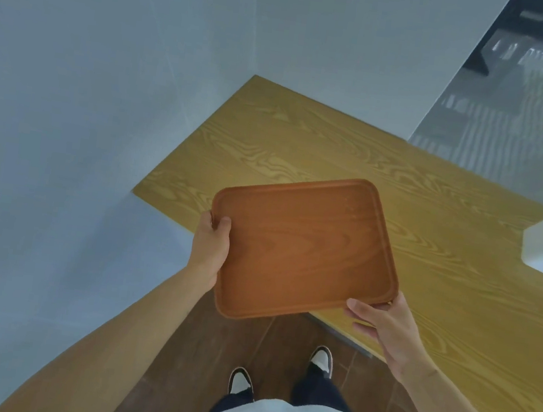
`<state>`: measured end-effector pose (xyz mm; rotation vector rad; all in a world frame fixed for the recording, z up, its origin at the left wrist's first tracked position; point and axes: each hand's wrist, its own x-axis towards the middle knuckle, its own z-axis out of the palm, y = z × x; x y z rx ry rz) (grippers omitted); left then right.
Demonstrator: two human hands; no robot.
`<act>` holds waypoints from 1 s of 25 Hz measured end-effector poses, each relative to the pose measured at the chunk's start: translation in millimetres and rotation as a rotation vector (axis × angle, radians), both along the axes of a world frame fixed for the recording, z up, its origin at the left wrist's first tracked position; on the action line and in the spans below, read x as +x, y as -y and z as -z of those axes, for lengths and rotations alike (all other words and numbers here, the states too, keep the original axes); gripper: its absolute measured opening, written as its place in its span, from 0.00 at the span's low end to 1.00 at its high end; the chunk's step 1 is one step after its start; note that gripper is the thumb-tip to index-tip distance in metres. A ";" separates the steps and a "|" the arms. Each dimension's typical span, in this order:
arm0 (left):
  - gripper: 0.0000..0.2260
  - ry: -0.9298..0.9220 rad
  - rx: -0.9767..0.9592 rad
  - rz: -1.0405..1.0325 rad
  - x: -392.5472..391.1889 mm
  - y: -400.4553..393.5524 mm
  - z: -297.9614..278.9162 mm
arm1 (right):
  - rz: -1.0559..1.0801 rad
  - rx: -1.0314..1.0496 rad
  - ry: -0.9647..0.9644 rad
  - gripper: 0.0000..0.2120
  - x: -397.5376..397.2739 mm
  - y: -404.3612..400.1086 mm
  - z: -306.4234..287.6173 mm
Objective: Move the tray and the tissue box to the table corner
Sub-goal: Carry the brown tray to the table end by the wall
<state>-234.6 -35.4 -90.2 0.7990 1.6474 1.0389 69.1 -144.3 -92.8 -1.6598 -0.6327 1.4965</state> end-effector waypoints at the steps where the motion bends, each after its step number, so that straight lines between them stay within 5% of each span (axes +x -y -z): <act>1: 0.10 0.006 0.005 0.018 -1.1 -8.3 -1.2 | 0.011 -0.006 0.012 0.31 -2.3 -3.9 0.3; 17: 0.10 -0.321 -0.069 0.477 68.9 -207.5 10.3 | 0.079 -0.257 0.243 0.41 44.0 -116.1 51.1; 20: 0.16 -0.337 -0.102 0.544 86.3 -244.1 22.0 | 0.093 -0.302 0.334 0.37 50.6 -137.2 61.9; 25: 0.12 -0.376 -0.128 0.635 115.0 -301.6 39.1 | 0.129 -0.325 0.434 0.33 61.8 -174.3 69.1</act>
